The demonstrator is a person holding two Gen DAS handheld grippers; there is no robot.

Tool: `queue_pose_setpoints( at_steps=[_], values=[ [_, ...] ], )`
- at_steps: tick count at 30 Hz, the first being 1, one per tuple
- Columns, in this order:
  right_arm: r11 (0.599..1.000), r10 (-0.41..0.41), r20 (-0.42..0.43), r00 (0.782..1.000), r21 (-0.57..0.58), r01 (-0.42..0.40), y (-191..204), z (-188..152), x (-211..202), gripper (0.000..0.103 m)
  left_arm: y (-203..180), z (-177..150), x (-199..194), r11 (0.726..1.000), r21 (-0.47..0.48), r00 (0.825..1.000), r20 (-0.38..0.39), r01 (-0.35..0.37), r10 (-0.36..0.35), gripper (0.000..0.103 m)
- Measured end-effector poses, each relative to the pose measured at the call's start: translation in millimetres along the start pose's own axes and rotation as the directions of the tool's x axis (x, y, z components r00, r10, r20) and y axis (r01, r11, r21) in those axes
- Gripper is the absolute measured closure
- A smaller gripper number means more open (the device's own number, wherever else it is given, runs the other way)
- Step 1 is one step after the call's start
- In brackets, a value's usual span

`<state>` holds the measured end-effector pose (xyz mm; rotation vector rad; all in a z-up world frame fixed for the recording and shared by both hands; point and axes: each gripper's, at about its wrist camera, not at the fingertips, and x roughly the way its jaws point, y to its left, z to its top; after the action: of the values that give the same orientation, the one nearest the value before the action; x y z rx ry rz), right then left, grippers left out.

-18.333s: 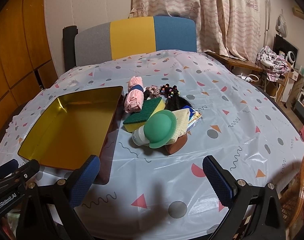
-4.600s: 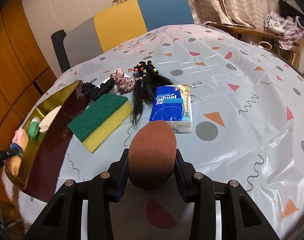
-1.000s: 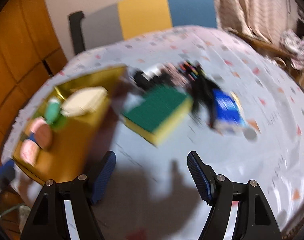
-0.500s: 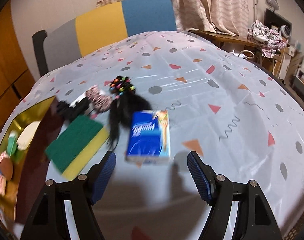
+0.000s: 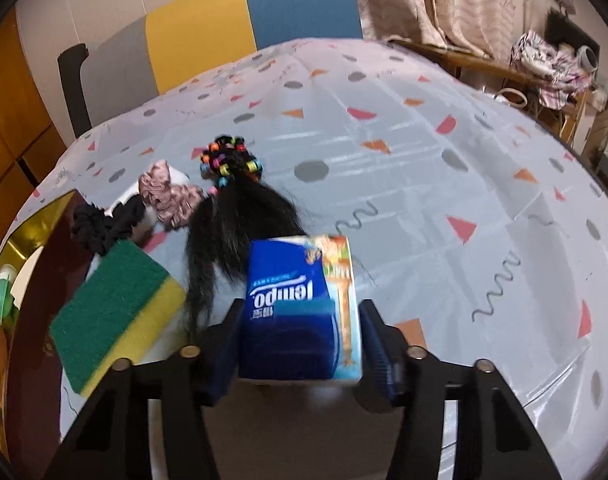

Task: Organize soft objects
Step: 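Move the right tool to the blue Tempo tissue pack and grasp it, then reach the left tool to the green-yellow sponge and grasp it while the right tool holds the tissue pack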

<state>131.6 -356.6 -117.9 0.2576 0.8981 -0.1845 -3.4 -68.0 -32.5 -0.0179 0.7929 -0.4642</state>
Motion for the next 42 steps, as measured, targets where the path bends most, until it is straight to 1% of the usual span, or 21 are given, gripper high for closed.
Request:
queue_pose_setpoints(
  at_steps=[3,6,8,9,11,13,15,20,22,26,27,30,31,34,37,39,40,42],
  values=[
    [1.0,0.007,0.013,1.0,-0.009,-0.007,-4,-4,-5,0.049,-5,8,5,1.0,0.004,1.0,-0.003,0.009,-0.009,0.048],
    [0.998,0.022,0.024,0.999,0.052,-0.024,-17,-9,-11,0.05,-14,19,10,1.0,0.016,1.0,-0.004,0.013,-0.013,0.048],
    [0.997,0.01,0.044,0.999,0.078,-0.013,-25,-12,-17,0.05,-21,27,13,0.999,0.036,1.0,-0.002,0.021,-0.021,0.048],
    [0.997,-0.011,0.063,0.998,0.078,0.006,-28,-15,-21,0.05,-25,30,15,0.999,0.048,1.0,-0.005,0.021,-0.02,0.048],
    [0.996,-0.032,0.08,0.996,0.089,0.025,-34,-18,-24,0.05,-33,39,23,0.998,0.064,1.0,-0.019,0.025,-0.024,0.048],
    [0.991,-0.032,0.085,0.996,0.132,0.021,-43,-21,-25,0.05,-42,50,32,0.996,0.091,1.0,-0.03,0.01,-0.007,0.048],
    [0.989,-0.019,0.093,0.995,0.149,0.005,-47,-22,-25,0.049,-48,60,42,0.994,0.112,0.999,-0.044,-0.004,0.009,0.048],
    [0.99,-0.009,0.106,0.994,0.144,-0.006,-47,-24,-25,0.049,-61,91,78,0.992,0.129,0.994,-0.111,0.006,0.008,0.048],
    [0.989,-0.006,0.109,0.994,0.145,-0.01,-47,-24,-24,0.049,-65,99,95,0.989,0.147,0.99,-0.142,0.009,0.012,0.048],
    [0.99,-0.006,0.115,0.993,0.139,-0.01,-46,-27,-24,0.049,-74,112,133,0.978,0.202,0.975,-0.206,-0.043,0.085,0.04],
    [0.99,-0.004,0.118,0.993,0.138,-0.013,-46,-27,-24,0.049,-77,114,142,0.971,0.23,0.97,-0.216,-0.062,0.113,0.039],
    [0.989,0.009,0.127,0.992,0.147,-0.028,-49,-29,-25,0.049,-83,118,162,0.95,0.301,0.961,-0.224,-0.089,0.161,0.039],
    [0.988,0.014,0.129,0.991,0.15,-0.033,-49,-29,-25,0.049,-81,119,173,0.95,0.299,0.953,-0.253,-0.087,0.167,0.039],
    [0.986,0.023,0.133,0.991,0.158,-0.045,-51,-29,-25,0.049,-72,123,191,0.956,0.272,0.935,-0.298,-0.11,0.193,0.039],
    [0.987,0.023,0.135,0.991,0.156,-0.044,-51,-29,-24,0.049,-67,126,201,0.951,0.276,0.93,-0.295,-0.136,0.219,0.039],
    [0.987,0.023,0.135,0.991,0.157,-0.045,-51,-29,-25,0.049,-64,125,209,0.947,0.287,0.922,-0.308,-0.144,0.234,0.039],
    [0.986,0.024,0.136,0.99,0.157,-0.046,-51,-29,-25,0.049,-62,125,213,0.949,0.281,0.919,-0.317,-0.143,0.233,0.039],
    [0.986,0.026,0.137,0.99,0.158,-0.048,-51,-30,-24,0.049,-59,126,217,0.962,0.249,0.922,-0.335,-0.115,0.197,0.035]
  ],
)
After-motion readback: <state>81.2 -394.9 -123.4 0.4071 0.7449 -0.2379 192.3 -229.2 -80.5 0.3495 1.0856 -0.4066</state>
